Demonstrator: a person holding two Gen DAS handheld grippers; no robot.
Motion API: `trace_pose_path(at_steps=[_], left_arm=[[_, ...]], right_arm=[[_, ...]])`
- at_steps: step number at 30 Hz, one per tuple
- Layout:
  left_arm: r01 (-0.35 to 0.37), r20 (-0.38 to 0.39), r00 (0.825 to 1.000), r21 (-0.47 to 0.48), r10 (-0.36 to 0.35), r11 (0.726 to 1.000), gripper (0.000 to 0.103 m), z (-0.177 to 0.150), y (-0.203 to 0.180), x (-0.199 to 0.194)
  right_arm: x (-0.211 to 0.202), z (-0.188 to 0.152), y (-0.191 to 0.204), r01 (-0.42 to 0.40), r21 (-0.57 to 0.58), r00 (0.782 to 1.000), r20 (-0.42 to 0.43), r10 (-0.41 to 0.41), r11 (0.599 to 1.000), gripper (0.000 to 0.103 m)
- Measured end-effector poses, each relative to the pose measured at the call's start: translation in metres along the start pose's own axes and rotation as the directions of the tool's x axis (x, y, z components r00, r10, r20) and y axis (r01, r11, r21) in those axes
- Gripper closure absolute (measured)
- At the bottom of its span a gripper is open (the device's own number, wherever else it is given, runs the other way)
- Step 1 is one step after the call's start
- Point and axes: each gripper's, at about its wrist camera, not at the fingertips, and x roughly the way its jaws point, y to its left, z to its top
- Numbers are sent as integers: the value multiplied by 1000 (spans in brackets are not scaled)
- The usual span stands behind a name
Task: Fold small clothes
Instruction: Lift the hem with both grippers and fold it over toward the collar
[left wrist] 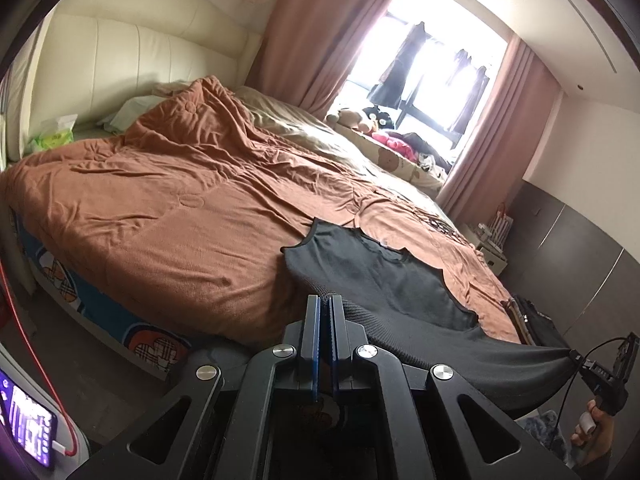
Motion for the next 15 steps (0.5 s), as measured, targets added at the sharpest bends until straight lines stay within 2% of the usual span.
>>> trace_pose_path(at_steps=[5, 15], left_arm=[[-4, -26, 1000, -9, 4, 1000, 99, 4, 5, 20], [-31, -54, 998, 29, 33, 999, 99, 56, -5, 76]], right_arm=[[11, 16, 4, 1, 0, 1000, -9, -1, 1000, 102], [76, 65, 6, 23, 1, 999, -32, -23, 1000, 102]])
